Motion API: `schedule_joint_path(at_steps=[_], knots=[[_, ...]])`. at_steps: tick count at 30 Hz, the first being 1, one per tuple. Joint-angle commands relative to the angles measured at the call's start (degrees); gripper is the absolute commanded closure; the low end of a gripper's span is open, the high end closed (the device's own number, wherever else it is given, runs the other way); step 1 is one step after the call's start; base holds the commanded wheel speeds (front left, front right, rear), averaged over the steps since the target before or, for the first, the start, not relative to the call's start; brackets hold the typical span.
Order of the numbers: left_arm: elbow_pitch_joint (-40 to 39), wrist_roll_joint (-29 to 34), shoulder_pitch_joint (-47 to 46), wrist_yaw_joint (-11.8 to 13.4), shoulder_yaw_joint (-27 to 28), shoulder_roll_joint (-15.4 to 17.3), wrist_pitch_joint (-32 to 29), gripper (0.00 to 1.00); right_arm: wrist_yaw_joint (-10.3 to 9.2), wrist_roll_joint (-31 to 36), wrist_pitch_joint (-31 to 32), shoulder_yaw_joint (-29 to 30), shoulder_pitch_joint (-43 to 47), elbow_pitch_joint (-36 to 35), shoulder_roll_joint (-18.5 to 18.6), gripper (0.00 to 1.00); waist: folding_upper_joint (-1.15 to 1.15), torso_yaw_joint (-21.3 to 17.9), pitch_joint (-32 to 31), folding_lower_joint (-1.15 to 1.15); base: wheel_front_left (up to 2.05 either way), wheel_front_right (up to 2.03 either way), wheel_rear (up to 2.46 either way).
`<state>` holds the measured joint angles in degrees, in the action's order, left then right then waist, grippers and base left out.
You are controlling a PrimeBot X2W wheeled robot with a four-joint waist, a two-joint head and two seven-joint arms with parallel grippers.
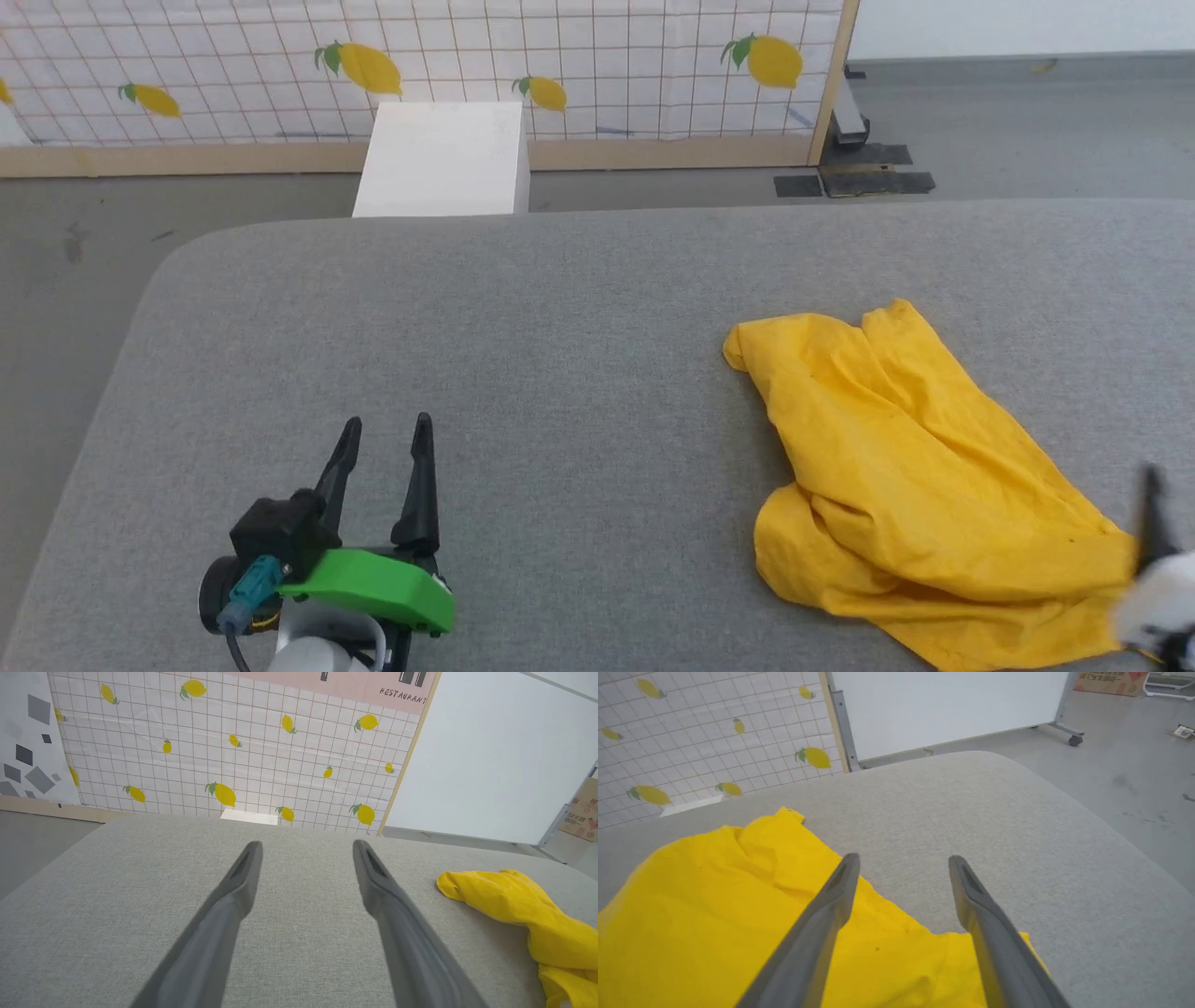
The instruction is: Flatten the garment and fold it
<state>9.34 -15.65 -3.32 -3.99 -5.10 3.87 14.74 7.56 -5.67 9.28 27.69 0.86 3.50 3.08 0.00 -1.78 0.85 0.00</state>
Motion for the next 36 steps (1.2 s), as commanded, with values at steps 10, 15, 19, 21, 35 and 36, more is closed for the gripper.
schedule_joint_path(at_steps=[10,15,19,21,35,36], knots=[[-0.47,0.81,-1.1,-0.74,-1.29,-0.35,0.26,0.0,-0.08,0.93,2.87,-17.79,-5.95,2.11,-0.21,0.0,0.0,1.58,3.63,0.0,0.0,0.0,0.0],[-1.59,1.01,-4.08,-0.81,-2.1,-0.51,0.26,0.0,-0.08,4.02,7.11,-17.9,-16.36,10.37,-0.21,0.0,0.0,4.33,8.59,0.0,0.0,0.0,0.0],[-2.33,1.0,-6.54,-0.86,-2.69,-0.67,0.26,0.0,-0.08,5.42,12.03,-17.27,-24.56,19.03,0.99,0.0,0.0,6.84,12.67,0.0,0.0,0.0,0.0],[-2.66,1.04,-7.57,-0.91,-2.98,-0.73,0.26,0.0,-0.08,5.45,15.72,-17.07,-27.81,23.02,1.93,0.0,0.0,7.84,14.45,0.0,0.0,0.0,0.0],[-2.43,0.72,-9.14,-0.53,-2.57,-0.95,0.26,0.0,-0.08,6.27,16.9,-6.67,-34.14,25.84,9.03,1.0,0.0,8.54,15.75,0.0,0.0,0.0,0.0],[-2.3,0.73,-8.99,-0.52,-2.46,-0.95,0.26,0.0,-0.08,6.98,15.82,-4.03,-33.78,25.32,9.24,1.0,0.0,8.31,15.19,0.0,0.0,0.0,0.0]])
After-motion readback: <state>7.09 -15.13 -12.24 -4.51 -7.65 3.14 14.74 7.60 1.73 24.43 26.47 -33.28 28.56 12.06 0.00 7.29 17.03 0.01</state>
